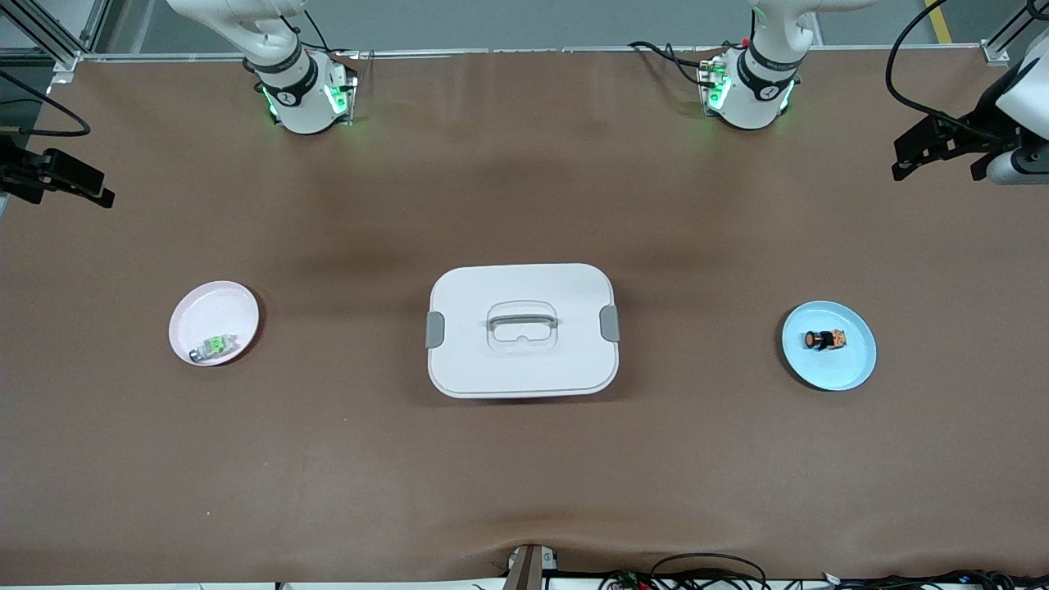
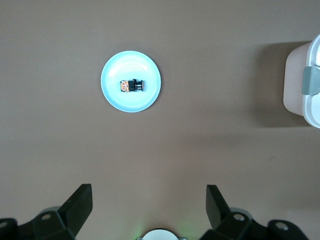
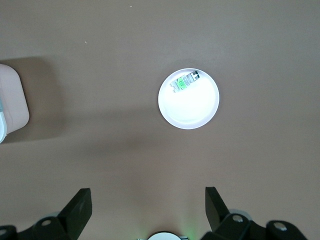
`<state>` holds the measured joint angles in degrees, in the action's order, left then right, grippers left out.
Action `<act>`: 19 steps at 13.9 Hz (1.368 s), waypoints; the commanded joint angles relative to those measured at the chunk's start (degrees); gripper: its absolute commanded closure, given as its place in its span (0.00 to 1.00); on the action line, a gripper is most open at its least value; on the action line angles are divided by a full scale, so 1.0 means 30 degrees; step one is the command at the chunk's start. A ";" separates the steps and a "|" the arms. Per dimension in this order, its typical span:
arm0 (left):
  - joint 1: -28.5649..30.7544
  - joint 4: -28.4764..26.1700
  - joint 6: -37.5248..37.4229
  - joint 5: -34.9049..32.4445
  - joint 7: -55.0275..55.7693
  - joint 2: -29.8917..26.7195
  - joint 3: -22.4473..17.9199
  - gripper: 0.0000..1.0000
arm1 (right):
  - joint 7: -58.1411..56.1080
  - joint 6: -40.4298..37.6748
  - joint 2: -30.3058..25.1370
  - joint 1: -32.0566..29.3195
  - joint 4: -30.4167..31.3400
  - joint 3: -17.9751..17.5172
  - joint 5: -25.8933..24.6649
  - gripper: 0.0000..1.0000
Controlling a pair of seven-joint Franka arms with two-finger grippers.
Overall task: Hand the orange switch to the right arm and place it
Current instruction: 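Move the left gripper over the orange switch on the blue plate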
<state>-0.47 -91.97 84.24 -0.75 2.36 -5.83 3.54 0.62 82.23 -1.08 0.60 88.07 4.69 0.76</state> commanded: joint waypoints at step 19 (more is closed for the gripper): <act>0.2059 -0.2735 0.5163 -0.0981 -0.0494 0.3963 -0.0068 0.00 | -0.0119 -0.0106 0.0038 -0.0258 -0.0234 -0.0274 -0.0252 0.00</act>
<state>4.30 -95.29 95.04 -2.86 2.11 7.61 3.34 0.62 82.24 -1.08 0.60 88.05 4.61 0.76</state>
